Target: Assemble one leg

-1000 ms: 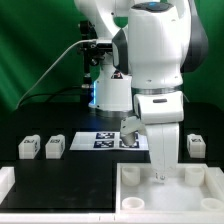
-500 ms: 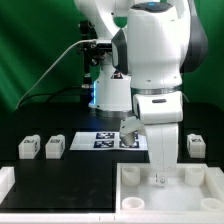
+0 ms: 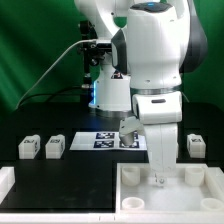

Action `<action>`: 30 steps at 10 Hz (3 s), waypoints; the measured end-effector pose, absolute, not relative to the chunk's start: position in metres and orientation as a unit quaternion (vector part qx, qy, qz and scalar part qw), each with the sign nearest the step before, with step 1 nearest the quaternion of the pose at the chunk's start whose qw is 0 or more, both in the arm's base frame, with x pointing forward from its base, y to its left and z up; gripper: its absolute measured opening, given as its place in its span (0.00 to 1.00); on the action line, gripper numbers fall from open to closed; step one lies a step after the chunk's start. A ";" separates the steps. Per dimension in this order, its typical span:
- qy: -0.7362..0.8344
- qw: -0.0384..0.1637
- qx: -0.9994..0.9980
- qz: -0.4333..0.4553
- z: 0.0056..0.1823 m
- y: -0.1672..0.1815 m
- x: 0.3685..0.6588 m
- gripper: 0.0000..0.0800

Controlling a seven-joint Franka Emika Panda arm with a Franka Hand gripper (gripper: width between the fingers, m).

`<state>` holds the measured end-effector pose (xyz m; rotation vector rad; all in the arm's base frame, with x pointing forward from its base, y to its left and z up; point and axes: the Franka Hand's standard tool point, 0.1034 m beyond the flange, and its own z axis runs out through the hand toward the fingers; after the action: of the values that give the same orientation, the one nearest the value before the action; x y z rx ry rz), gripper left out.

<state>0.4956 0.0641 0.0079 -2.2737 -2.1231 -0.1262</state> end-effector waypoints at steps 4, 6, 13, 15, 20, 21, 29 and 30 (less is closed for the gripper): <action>-0.549 0.012 -0.834 -0.053 0.041 0.084 0.488 0.81; -0.406 0.026 -0.911 -0.061 0.046 0.112 0.471 0.81; -0.021 0.073 -0.997 -0.028 0.044 0.147 0.446 0.81; -0.019 0.074 -0.997 -0.016 0.042 0.148 0.442 0.81; 0.050 0.067 -0.954 0.289 0.040 0.170 0.414 0.81; 0.046 0.069 -0.947 0.309 0.033 0.172 0.416 0.81; 0.056 0.040 -0.879 0.471 0.010 0.174 0.364 0.81; 0.054 0.039 -0.879 0.472 0.008 0.175 0.360 0.81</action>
Offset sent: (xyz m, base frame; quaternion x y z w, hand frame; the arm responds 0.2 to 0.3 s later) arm -0.0203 0.0227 0.0183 0.0152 -0.0006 0.2914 0.9565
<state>0.3600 0.1749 0.0076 -2.6962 0.1661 1.4460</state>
